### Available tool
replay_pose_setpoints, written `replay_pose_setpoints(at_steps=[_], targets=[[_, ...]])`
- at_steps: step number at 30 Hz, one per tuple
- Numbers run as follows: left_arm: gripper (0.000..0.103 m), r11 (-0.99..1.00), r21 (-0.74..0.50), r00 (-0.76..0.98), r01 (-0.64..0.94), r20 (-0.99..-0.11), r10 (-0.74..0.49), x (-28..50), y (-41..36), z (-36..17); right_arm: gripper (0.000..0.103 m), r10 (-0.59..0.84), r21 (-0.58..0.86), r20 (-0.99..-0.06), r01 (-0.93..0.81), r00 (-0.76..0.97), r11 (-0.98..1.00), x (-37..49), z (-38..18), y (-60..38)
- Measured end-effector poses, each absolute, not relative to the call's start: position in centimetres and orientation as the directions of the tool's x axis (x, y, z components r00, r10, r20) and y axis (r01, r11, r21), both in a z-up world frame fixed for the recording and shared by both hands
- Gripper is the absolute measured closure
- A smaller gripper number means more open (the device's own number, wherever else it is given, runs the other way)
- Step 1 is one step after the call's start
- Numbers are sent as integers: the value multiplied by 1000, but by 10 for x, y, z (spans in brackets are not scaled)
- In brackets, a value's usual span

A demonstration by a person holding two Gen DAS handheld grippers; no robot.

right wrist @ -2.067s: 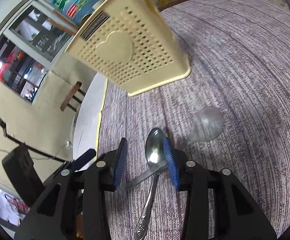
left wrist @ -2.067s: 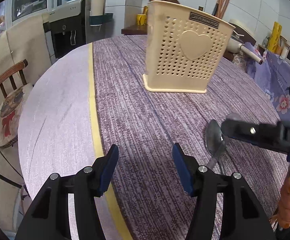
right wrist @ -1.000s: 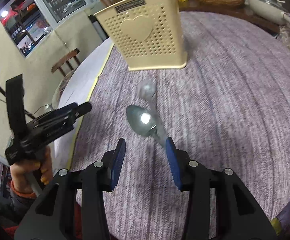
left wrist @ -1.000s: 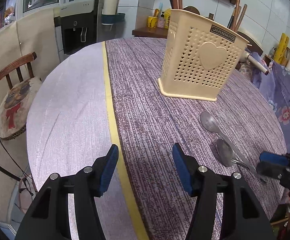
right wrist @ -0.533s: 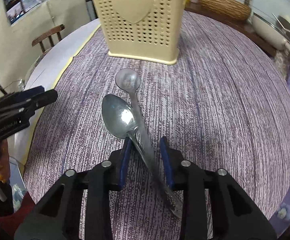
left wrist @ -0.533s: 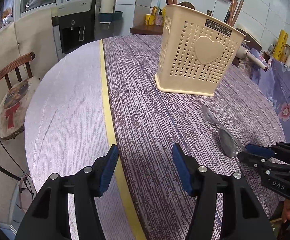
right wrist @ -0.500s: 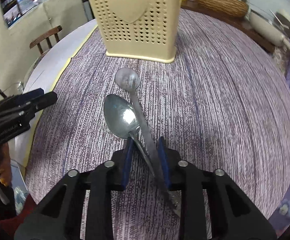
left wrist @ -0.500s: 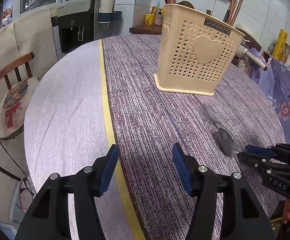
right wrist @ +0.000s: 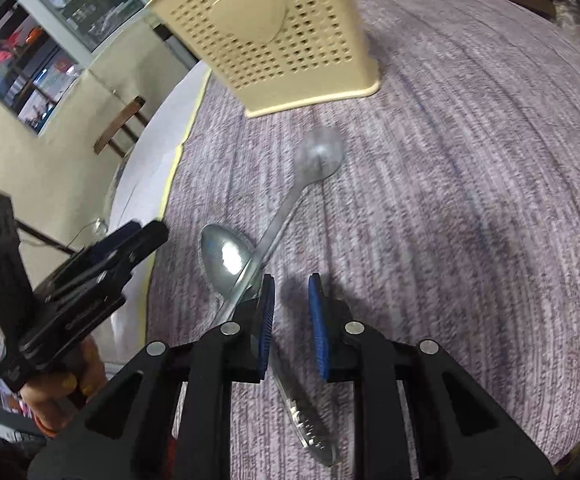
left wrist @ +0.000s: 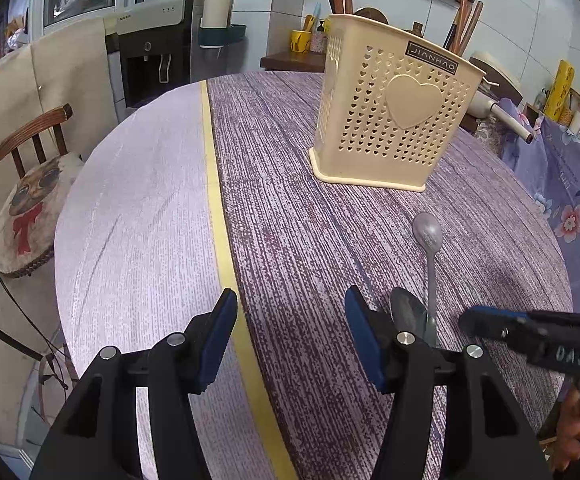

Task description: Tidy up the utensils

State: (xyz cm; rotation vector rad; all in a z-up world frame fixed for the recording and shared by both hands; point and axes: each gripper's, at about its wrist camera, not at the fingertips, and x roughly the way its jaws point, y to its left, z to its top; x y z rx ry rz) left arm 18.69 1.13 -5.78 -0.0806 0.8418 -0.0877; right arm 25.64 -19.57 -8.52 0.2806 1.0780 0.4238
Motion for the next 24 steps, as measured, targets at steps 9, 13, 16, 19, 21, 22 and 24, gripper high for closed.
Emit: replay_pose_setpoints(at_steps=[9,13,16,19,21,22,24], targets=[[47,986,-122,635,112,-755,-165,184,-13,-66,80,439,412,-788,-161,431,897,285,-85,-173],[47,981,-125,623,145,-759,-189,185,-24,-68,80,376,323,-805,-192,460,927,294,-84,-155],[48,984,-79,627,158,-762,-162,190,-33,-73,80,323,225,-817,-252,477,941,293,-83,-145],[61,983,-41,630,178,-762,-146,194,-39,-74,85,321,188,-824,-309,467,932,295,-82,-144],[78,978,-63,621,200,-764,-176,196,-39,-73,85,350,213,-827,-331,440,919,299,-82,-151],[81,975,-69,617,211,-764,-188,196,-39,-72,85,356,221,-828,-332,434,917,301,-81,-157],[88,972,-44,622,231,-761,-182,197,-42,-72,85,350,207,-829,-344,436,916,302,-79,-168]])
